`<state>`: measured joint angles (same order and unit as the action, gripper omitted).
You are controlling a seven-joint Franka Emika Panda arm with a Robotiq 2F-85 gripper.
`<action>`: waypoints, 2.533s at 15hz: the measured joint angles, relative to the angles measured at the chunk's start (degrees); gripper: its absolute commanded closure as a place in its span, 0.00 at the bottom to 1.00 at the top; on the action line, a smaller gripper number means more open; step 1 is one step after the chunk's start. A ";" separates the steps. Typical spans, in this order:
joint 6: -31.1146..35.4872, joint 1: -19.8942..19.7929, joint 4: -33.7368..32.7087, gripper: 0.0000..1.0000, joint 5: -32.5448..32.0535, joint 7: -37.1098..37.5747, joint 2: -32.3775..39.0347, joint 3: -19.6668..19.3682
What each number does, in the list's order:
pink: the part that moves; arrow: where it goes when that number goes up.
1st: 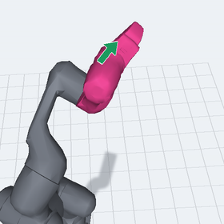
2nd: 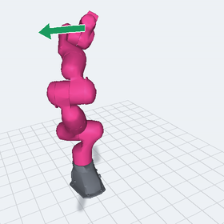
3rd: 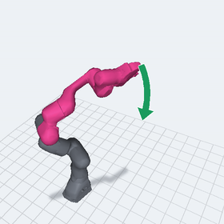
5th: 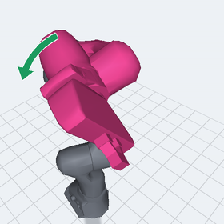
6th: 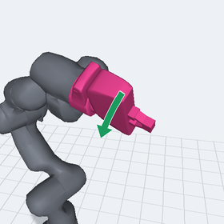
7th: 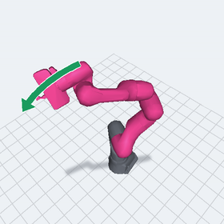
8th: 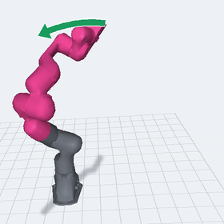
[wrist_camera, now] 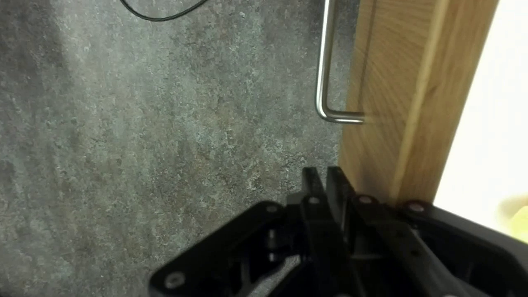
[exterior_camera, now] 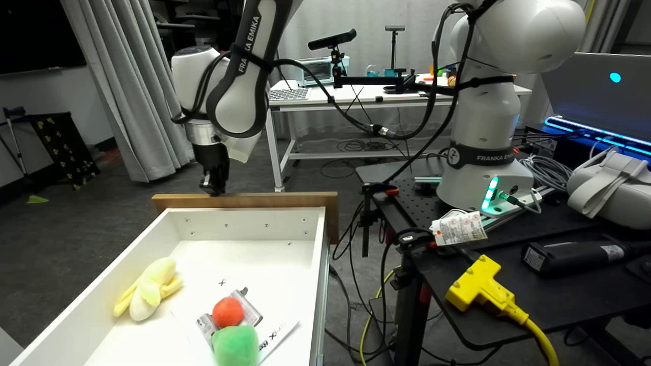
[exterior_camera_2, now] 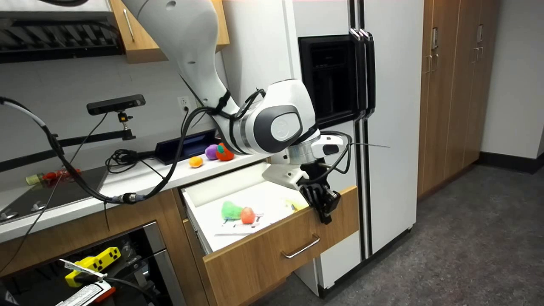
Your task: Close the first drawer under the countertop near the fridge
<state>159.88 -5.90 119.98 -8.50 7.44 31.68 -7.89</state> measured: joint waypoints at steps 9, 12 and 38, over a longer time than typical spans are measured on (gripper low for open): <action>-0.04 -4.28 -0.27 1.00 13.28 -8.56 -0.05 12.48; -0.04 -4.08 -0.32 1.00 16.24 -10.23 -0.06 17.67; -0.11 -1.29 -18.91 1.00 27.10 -15.41 16.88 40.29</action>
<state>159.77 -7.19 101.06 18.59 -7.96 48.56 32.39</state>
